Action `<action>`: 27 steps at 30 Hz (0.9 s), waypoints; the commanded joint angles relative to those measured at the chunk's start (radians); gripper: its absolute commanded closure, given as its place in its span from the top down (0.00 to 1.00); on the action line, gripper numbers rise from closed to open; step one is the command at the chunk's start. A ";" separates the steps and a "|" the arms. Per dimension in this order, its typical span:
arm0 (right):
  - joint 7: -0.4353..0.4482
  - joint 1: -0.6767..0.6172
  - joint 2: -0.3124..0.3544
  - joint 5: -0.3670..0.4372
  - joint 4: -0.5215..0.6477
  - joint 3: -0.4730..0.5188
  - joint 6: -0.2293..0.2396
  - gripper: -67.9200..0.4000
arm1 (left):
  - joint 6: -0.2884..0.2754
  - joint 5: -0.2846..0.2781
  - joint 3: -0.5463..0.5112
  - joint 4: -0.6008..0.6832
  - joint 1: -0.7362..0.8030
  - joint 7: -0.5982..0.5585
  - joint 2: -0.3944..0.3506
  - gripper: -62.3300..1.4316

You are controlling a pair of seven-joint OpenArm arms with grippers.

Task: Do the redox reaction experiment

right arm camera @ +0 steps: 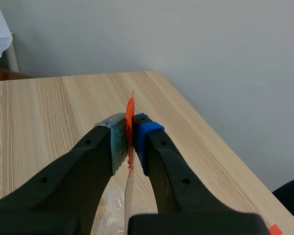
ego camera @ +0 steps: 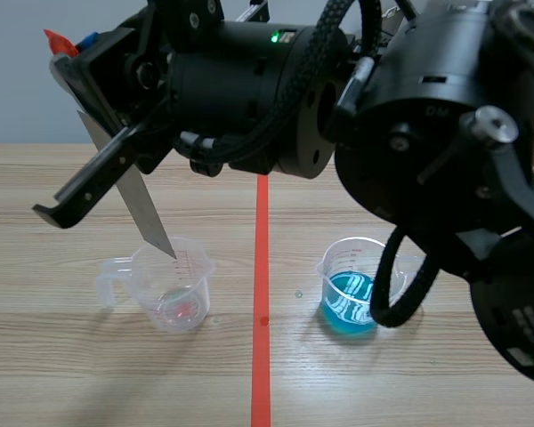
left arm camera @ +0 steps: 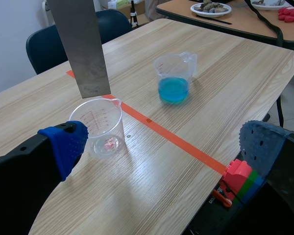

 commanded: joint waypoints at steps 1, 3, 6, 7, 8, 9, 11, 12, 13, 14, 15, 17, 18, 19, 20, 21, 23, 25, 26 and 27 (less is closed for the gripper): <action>0.019 0.014 -0.009 0.011 0.007 0.002 -0.003 0.02 | -0.005 -0.006 0.001 0.009 0.002 -0.017 0.005 1.00; 0.019 0.014 -0.009 0.010 0.007 0.002 -0.003 0.02 | -0.005 -0.006 0.001 0.009 0.002 -0.017 0.005 1.00; 0.024 0.014 -0.009 0.011 0.007 0.002 -0.003 0.02 | -0.005 -0.006 0.001 0.009 0.002 -0.017 0.005 1.00; 0.024 0.014 -0.009 0.011 0.007 0.002 -0.003 0.02 | -0.005 -0.006 0.001 0.009 0.002 -0.017 0.005 1.00; 0.024 0.014 -0.009 0.011 0.007 0.002 -0.003 0.02 | -0.005 -0.006 0.001 0.009 0.002 -0.017 0.005 1.00; 0.024 0.014 -0.008 0.011 0.007 0.002 -0.003 0.02 | -0.005 -0.006 0.001 0.009 0.002 -0.017 0.005 1.00; 0.021 0.014 -0.003 0.011 0.007 0.005 -0.002 0.02 | -0.005 -0.006 0.001 0.009 0.002 -0.017 0.005 1.00; 0.022 0.012 0.003 0.011 0.007 0.010 0.006 0.02 | -0.005 -0.006 0.001 0.009 0.002 -0.017 0.005 1.00; 0.023 0.010 0.010 0.015 0.010 0.016 0.017 0.02 | -0.005 -0.006 0.001 0.009 0.002 -0.017 0.005 1.00; 0.024 0.005 0.020 0.019 0.013 0.025 0.020 0.02 | -0.005 -0.006 0.001 0.009 0.002 -0.017 0.005 1.00; 0.026 -0.003 0.029 0.029 0.019 0.036 0.024 0.02 | -0.005 -0.006 0.001 0.009 0.002 -0.017 0.005 1.00; 0.027 -0.021 0.052 0.043 0.039 0.066 0.045 0.02 | -0.005 -0.006 0.001 0.009 0.002 -0.017 0.005 1.00; 0.027 -0.031 0.064 0.051 0.051 0.082 0.056 0.02 | -0.005 -0.006 0.001 0.009 0.002 -0.017 0.005 1.00; 0.027 -0.042 0.077 0.057 0.066 0.100 0.066 0.02 | -0.005 -0.006 0.001 0.009 0.002 -0.017 0.005 1.00; 0.027 -0.055 0.090 0.063 0.081 0.118 0.077 0.02 | -0.005 -0.006 0.001 0.009 0.002 -0.016 0.005 1.00; 0.026 -0.068 0.104 0.070 0.096 0.138 0.085 0.02 | -0.005 -0.006 0.001 0.009 0.002 -0.016 0.005 1.00; 0.026 -0.095 0.134 0.082 0.122 0.181 0.100 0.02 | -0.005 -0.006 0.001 0.009 0.002 -0.017 0.005 1.00; 0.029 -0.123 0.164 0.099 0.142 0.225 0.104 0.02 | -0.005 -0.006 0.001 0.009 0.002 -0.016 0.005 1.00; 0.035 -0.136 0.180 0.104 0.149 0.246 0.118 0.02 | -0.005 -0.006 0.001 0.009 0.002 -0.016 0.005 1.00; 0.045 -0.150 0.196 0.112 0.152 0.269 0.136 0.02 | -0.005 -0.006 0.001 0.009 0.002 -0.016 0.005 1.00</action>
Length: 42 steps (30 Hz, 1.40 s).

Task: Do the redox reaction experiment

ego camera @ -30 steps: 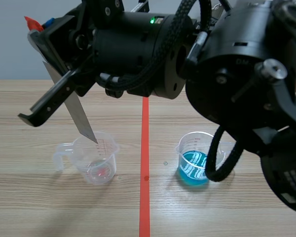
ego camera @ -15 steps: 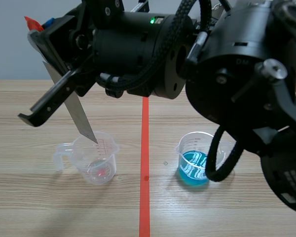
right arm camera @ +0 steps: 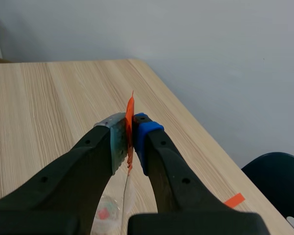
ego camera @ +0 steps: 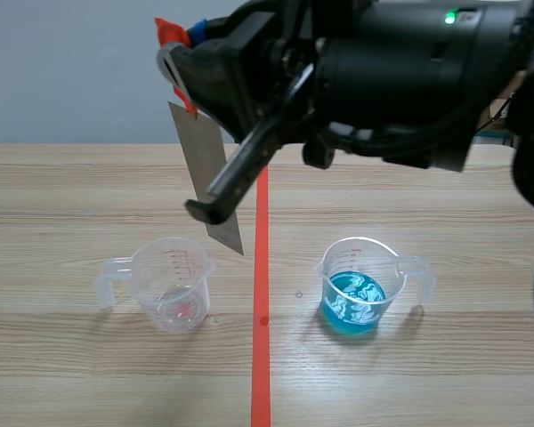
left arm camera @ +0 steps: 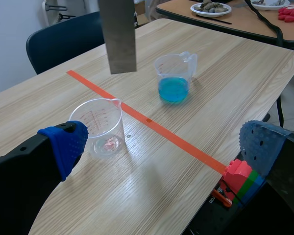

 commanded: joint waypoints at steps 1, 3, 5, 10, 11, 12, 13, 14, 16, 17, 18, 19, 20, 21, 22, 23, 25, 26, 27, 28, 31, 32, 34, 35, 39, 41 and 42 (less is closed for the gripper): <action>0.028 -0.010 0.029 0.026 0.010 0.031 0.026 0.02 | -0.005 -0.006 0.001 0.009 0.002 -0.016 0.005 1.00; 0.047 -0.035 0.063 0.043 0.010 0.072 0.044 0.02 | -0.005 -0.006 0.001 0.009 0.002 -0.016 0.005 1.00; 0.068 -0.057 0.100 0.053 0.010 0.111 0.055 0.02 | -0.005 -0.006 0.001 0.009 0.002 -0.016 0.005 1.00; 0.153 -0.114 0.210 0.104 0.010 0.212 0.080 0.02 | -0.005 -0.006 0.001 0.009 0.002 -0.013 0.005 1.00; 0.170 -0.126 0.232 0.118 0.010 0.230 0.085 0.02 | -0.005 -0.006 0.001 0.009 0.002 -0.013 0.005 1.00; 0.187 -0.138 0.256 0.128 0.010 0.248 0.091 0.02 | -0.005 -0.007 0.001 0.009 0.002 -0.013 0.005 1.00; 0.203 -0.151 0.277 0.139 0.010 0.266 0.097 0.02 | -0.005 -0.007 0.001 0.009 0.002 -0.013 0.005 1.00; 0.219 -0.166 0.296 0.150 0.010 0.283 0.104 0.02 | -0.005 -0.007 0.001 0.009 0.002 -0.013 0.005 1.00; 0.251 -0.195 0.334 0.161 0.010 0.317 0.107 0.02 | -0.005 -0.007 0.001 0.009 0.002 -0.013 0.005 1.00; 0.268 -0.210 0.351 0.162 0.010 0.335 0.108 0.02 | -0.005 -0.007 0.001 0.009 0.002 -0.013 0.005 1.00; 0.283 -0.226 0.367 0.162 0.010 0.354 0.110 0.02 | -0.005 -0.007 0.001 0.009 0.002 -0.013 0.005 1.00; 0.299 -0.242 0.383 0.162 0.010 0.373 0.111 0.02 | -0.005 -0.007 0.001 0.009 0.002 -0.013 0.005 1.00; 0.317 -0.256 0.397 0.162 0.010 0.392 0.114 0.02 | -0.005 -0.007 0.001 0.009 0.002 -0.013 0.005 1.00; 0.330 -0.272 0.412 0.162 0.010 0.411 0.117 0.02 | -0.005 -0.007 0.001 0.009 0.002 -0.013 0.005 1.00; 0.345 -0.286 0.428 0.161 0.009 0.431 0.127 0.02 | -0.005 -0.007 0.001 0.009 0.002 -0.013 0.005 1.00; 0.362 -0.301 0.442 0.162 0.006 0.447 0.138 0.02 | -0.005 -0.007 0.001 0.009 0.002 -0.013 0.005 1.00; 0.395 -0.322 0.471 0.161 0.001 0.473 0.152 0.02 | -0.005 -0.007 0.001 0.009 0.002 -0.013 0.005 1.00; 0.411 -0.331 0.485 0.161 -0.004 0.481 0.153 0.02 | -0.005 -0.007 0.001 0.009 0.002 -0.013 0.005 1.00; 0.426 -0.335 0.498 0.161 -0.011 0.485 0.154 0.02 | -0.005 -0.007 0.001 0.009 0.002 -0.013 0.005 1.00; 0.441 -0.335 0.510 0.161 -0.023 0.488 0.154 0.02 | -0.005 -0.007 0.001 0.009 0.002 -0.013 0.005 1.00; 0.499 -0.335 0.531 0.161 -0.074 0.489 0.163 0.02 | -0.005 -0.007 0.001 0.009 0.002 -0.013 0.005 1.00; 0.521 -0.332 0.536 0.161 -0.093 0.489 0.180 0.02 | -0.005 -0.007 0.001 0.009 0.002 -0.013 0.005 1.00; 0.567 -0.328 0.538 0.160 -0.127 0.489 0.223 0.02 | -0.005 -0.007 0.001 0.009 0.002 -0.013 0.005 1.00; 0.586 -0.325 0.538 0.154 -0.138 0.489 0.239 0.02 | -0.005 -0.007 0.001 0.009 0.002 -0.013 0.005 1.00; 0.593 -0.292 0.538 0.146 -0.160 0.488 0.283 0.02 | -0.005 -0.007 0.001 0.009 0.002 -0.013 0.005 1.00; 0.593 -0.272 0.538 0.146 -0.173 0.487 0.308 0.02 | -0.005 -0.007 0.001 0.009 0.002 -0.013 0.005 1.00; 0.593 -0.261 0.538 0.146 -0.180 0.487 0.320 0.02 | -0.005 -0.007 0.001 0.009 0.002 -0.014 0.005 1.00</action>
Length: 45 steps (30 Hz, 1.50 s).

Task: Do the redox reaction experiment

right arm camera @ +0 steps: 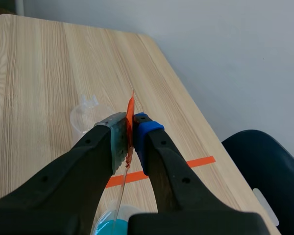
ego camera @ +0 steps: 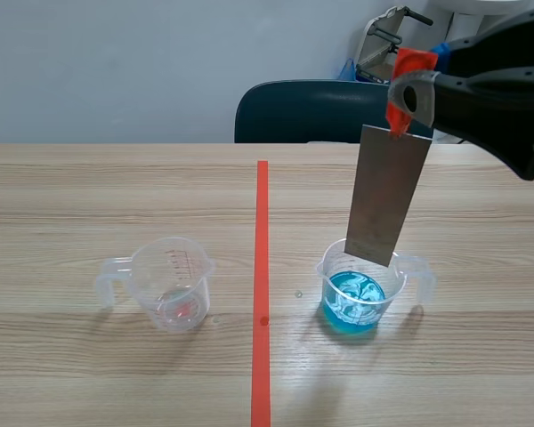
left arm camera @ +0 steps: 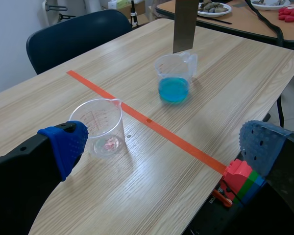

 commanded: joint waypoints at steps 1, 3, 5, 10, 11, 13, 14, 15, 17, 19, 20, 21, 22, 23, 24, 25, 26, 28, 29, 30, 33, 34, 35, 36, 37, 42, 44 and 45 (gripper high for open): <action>0.018 0.031 0.005 0.014 -0.005 0.000 0.008 0.02 | -0.005 -0.007 0.001 0.009 0.002 -0.014 0.005 1.00; 0.024 0.047 0.005 0.015 -0.017 -0.006 0.010 0.02 | -0.005 -0.007 0.001 0.009 0.002 -0.014 0.005 1.00; 0.024 0.066 0.005 0.014 -0.025 -0.021 0.010 0.02 | -0.005 -0.007 0.001 0.009 0.002 -0.014 0.005 1.00; 0.022 0.095 0.005 0.014 -0.040 -0.055 0.010 0.02 | -0.005 -0.007 0.001 0.009 0.002 -0.014 0.005 1.00; 0.022 0.095 0.005 0.014 -0.040 -0.057 0.010 0.02 | -0.005 -0.007 0.001 0.009 0.002 -0.014 0.005 1.00; 0.023 0.095 0.005 0.014 -0.040 -0.057 0.010 0.02 | -0.005 -0.007 0.001 0.009 0.002 -0.014 0.005 1.00; 0.023 0.095 0.005 0.014 -0.040 -0.057 0.010 0.02 | -0.005 -0.007 0.001 0.009 0.002 -0.014 0.005 1.00; 0.023 0.095 0.005 0.014 -0.040 -0.057 0.010 0.02 | -0.005 -0.007 0.001 0.009 0.002 -0.014 0.005 1.00; 0.023 0.094 0.005 0.014 -0.040 -0.057 0.010 0.02 | -0.005 -0.007 0.001 0.009 0.002 -0.014 0.005 1.00; 0.023 0.094 0.005 0.014 -0.040 -0.057 0.010 0.02 | -0.005 -0.007 0.001 0.009 0.002 -0.014 0.005 1.00; 0.023 0.094 0.005 0.014 -0.040 -0.057 0.010 0.02 | -0.005 -0.007 0.001 0.009 0.002 -0.014 0.005 1.00; 0.023 0.094 0.005 0.014 -0.040 -0.057 0.010 0.02 | -0.005 -0.007 0.001 0.009 0.002 -0.014 0.005 1.00; 0.023 0.094 0.005 0.014 -0.040 -0.057 0.010 0.02 | -0.005 -0.007 0.001 0.009 0.002 -0.014 0.005 1.00; 0.023 0.094 0.005 0.014 -0.040 -0.057 0.010 0.02 | -0.005 -0.007 0.001 0.009 0.002 -0.014 0.005 1.00; 0.023 0.094 0.005 0.014 -0.040 -0.057 0.010 0.02 | -0.005 -0.007 0.001 0.009 0.002 -0.014 0.005 1.00; 0.023 0.094 0.005 0.015 -0.040 -0.057 0.010 0.02 | -0.005 -0.007 0.001 0.009 0.002 -0.014 0.005 1.00; 0.023 0.094 0.005 0.015 -0.040 -0.057 0.010 0.02 | -0.005 -0.007 0.001 0.009 0.002 -0.014 0.005 1.00; 0.026 0.094 0.005 0.015 -0.040 -0.057 0.010 0.02 | -0.005 -0.007 0.001 0.009 0.002 -0.014 0.005 1.00; 0.026 0.094 0.005 0.015 -0.040 -0.057 0.010 0.02 | -0.005 -0.007 0.001 0.009 0.002 -0.014 0.005 1.00; 0.026 0.094 0.005 0.015 -0.040 -0.057 0.010 0.02 | -0.005 -0.007 0.001 0.009 0.002 -0.014 0.005 1.00; 0.026 0.094 0.005 0.015 -0.040 -0.057 0.010 0.02 | -0.005 -0.007 0.001 0.009 0.002 -0.014 0.005 1.00; 0.026 0.094 0.005 0.015 -0.040 -0.057 0.010 0.02 | -0.005 -0.007 0.001 0.009 0.002 -0.014 0.005 1.00; 0.026 0.094 0.005 0.015 -0.040 -0.057 0.010 0.02 | -0.005 -0.007 0.001 0.009 0.002 -0.014 0.005 1.00; 0.026 0.094 0.005 0.015 -0.040 -0.057 0.010 0.02 | -0.005 -0.007 0.001 0.009 0.002 -0.014 0.005 1.00; 0.026 0.094 0.005 0.015 -0.040 -0.057 0.010 0.02 | -0.005 -0.007 0.001 0.009 0.002 -0.014 0.005 1.00; 0.026 0.094 0.005 0.015 -0.040 -0.057 0.010 0.02 | -0.005 -0.007 0.001 0.009 0.002 -0.014 0.005 1.00; 0.026 0.094 0.005 0.015 -0.040 -0.057 0.010 0.02 | -0.005 -0.007 0.001 0.009 0.002 -0.014 0.005 1.00; 0.026 0.094 0.005 0.015 -0.040 -0.057 0.010 0.02 | -0.005 -0.007 0.001 0.009 0.002 -0.014 0.005 1.00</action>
